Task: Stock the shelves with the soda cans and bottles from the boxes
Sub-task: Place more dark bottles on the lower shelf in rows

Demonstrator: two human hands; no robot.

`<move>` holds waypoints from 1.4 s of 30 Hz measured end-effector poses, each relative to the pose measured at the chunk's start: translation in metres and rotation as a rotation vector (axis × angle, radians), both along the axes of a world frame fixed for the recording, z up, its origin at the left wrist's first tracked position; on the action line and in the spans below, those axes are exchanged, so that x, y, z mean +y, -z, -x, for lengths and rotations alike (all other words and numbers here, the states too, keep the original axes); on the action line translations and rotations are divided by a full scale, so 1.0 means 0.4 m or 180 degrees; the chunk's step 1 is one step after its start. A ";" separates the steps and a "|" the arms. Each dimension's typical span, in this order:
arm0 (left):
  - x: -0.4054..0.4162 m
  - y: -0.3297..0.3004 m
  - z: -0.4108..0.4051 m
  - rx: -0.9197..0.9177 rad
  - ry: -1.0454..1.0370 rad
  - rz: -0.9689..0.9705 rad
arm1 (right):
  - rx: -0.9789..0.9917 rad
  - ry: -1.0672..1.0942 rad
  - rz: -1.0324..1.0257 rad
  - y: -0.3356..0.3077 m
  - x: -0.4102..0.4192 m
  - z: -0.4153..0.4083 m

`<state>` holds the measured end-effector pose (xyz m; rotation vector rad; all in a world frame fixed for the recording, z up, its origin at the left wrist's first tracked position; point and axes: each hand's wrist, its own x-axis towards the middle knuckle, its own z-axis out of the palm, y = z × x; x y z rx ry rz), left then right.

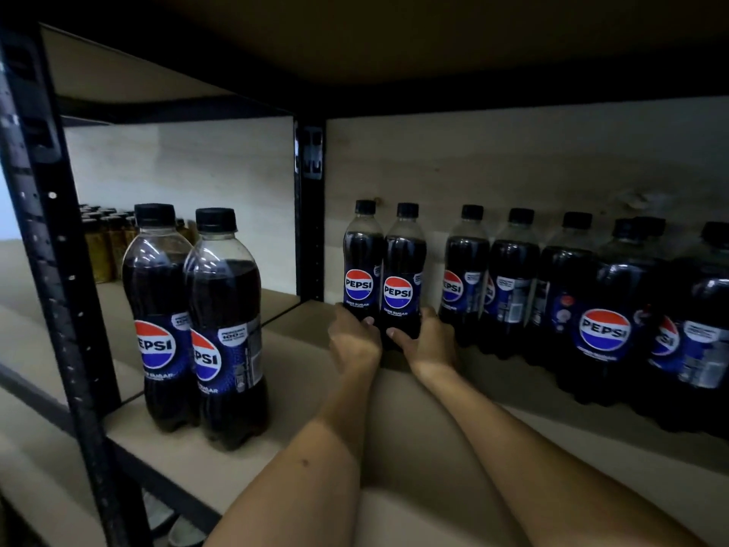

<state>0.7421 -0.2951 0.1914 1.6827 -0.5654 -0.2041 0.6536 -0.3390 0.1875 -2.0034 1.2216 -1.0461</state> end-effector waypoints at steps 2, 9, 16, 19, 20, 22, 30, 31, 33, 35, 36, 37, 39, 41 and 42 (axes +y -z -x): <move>-0.024 -0.002 -0.026 -0.0090 -0.0040 -0.0124 | -0.0055 -0.0036 0.0089 0.002 -0.027 -0.029; -0.096 0.005 -0.085 -0.0303 0.0151 -0.0029 | -0.0192 0.0060 0.0219 0.007 -0.105 -0.083; -0.131 0.019 -0.106 -0.0372 0.0273 0.0119 | -0.0164 0.0234 0.0297 0.013 -0.133 -0.093; -0.133 0.016 -0.107 -0.0336 0.0267 0.0136 | -0.0098 0.0290 0.0342 0.012 -0.131 -0.093; -0.132 0.015 -0.107 -0.0323 0.0276 0.0136 | -0.0079 0.0302 0.0351 0.012 -0.130 -0.093; -0.129 0.015 -0.106 -0.0328 0.0305 0.0129 | -0.0039 0.0310 0.0390 0.012 -0.128 -0.093; -0.117 0.012 -0.095 -0.0390 0.0433 -0.0070 | -0.0019 0.0322 0.0388 0.003 -0.112 -0.089; -0.116 0.011 -0.092 -0.0447 0.0411 -0.0160 | -0.0035 0.0314 0.0402 0.003 -0.109 -0.087; -0.111 0.010 -0.083 -0.0608 0.0317 -0.0390 | -0.0079 0.0267 0.0457 0.007 -0.106 -0.081; -0.098 0.006 -0.073 -0.0666 0.0240 -0.0542 | -0.0079 0.0256 0.0426 0.010 -0.101 -0.070; -0.088 0.003 -0.067 -0.0649 0.0230 -0.0584 | -0.0078 0.0264 0.0375 0.011 -0.095 -0.062; -0.079 -0.001 -0.061 -0.0620 0.0229 -0.0602 | -0.0100 0.0270 0.0305 0.011 -0.088 -0.052; -0.057 -0.007 -0.047 -0.0549 0.0231 -0.0585 | -0.0182 0.0309 0.0177 0.008 -0.071 -0.027; -0.037 -0.009 -0.028 -0.0460 0.0250 -0.0506 | -0.0308 0.0419 0.0087 0.002 -0.045 0.005; -0.030 -0.007 -0.016 -0.0415 0.0273 -0.0467 | -0.0390 0.0502 0.0068 -0.001 -0.034 0.023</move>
